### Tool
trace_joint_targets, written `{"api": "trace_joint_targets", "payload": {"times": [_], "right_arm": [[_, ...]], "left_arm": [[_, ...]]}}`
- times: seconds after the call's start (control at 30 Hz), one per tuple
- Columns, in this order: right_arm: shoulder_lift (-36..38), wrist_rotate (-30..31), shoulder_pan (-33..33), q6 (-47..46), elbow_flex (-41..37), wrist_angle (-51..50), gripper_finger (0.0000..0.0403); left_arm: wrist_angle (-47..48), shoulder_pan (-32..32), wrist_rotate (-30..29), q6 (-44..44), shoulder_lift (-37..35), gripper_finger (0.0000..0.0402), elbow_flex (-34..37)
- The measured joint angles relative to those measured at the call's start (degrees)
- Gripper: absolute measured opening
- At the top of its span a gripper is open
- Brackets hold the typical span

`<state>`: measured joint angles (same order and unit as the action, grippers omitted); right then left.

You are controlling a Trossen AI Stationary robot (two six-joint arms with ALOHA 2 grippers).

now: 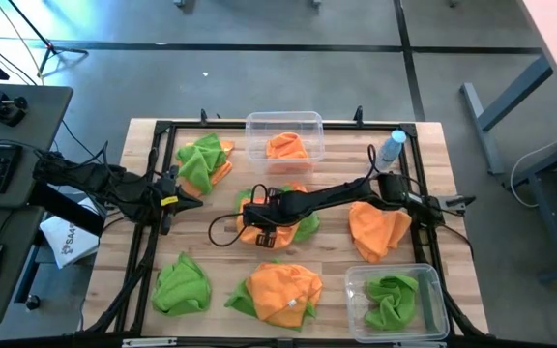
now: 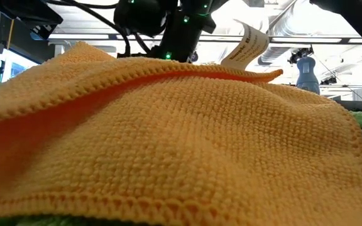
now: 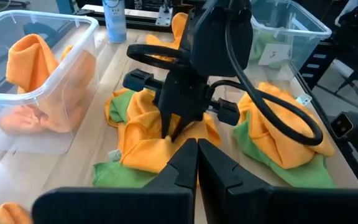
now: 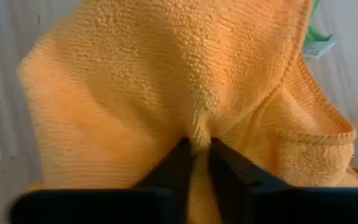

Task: Sort microfiber towel by color & place in baskets
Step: Put the orange microfiber towel into the top transparent bin

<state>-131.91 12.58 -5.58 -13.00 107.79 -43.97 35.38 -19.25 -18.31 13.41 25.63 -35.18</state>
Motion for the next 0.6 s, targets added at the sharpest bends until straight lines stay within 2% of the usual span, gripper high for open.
{"api": "trace_joint_targets", "payload": {"times": [0.07, 0.17, 0.33, 0.6], "right_arm": [[0.28, -0.16, 0.0, -0.07, 0.0, -0.4, 0.001], [1.86, -1.19, 0.0, -2.56, 0.0, -1.64, 0.0019], [7.01, -1.55, -0.28, -3.98, -0.02, -3.6, 0.0005], [17.77, 2.62, -0.46, -3.52, -0.02, -6.66, 0.0002]], "left_arm": [[-0.01, 0.0, 0.77, 0.02, 0.0, 0.0, 0.0], [-0.02, 0.0, 1.29, 0.4, 0.0, 0.0, 0.0], [0.02, 0.0, 1.29, 1.49, 0.0, 0.0, 0.0], [0.01, 0.0, 1.29, 1.95, 0.0, 0.0, 0.0]]}}
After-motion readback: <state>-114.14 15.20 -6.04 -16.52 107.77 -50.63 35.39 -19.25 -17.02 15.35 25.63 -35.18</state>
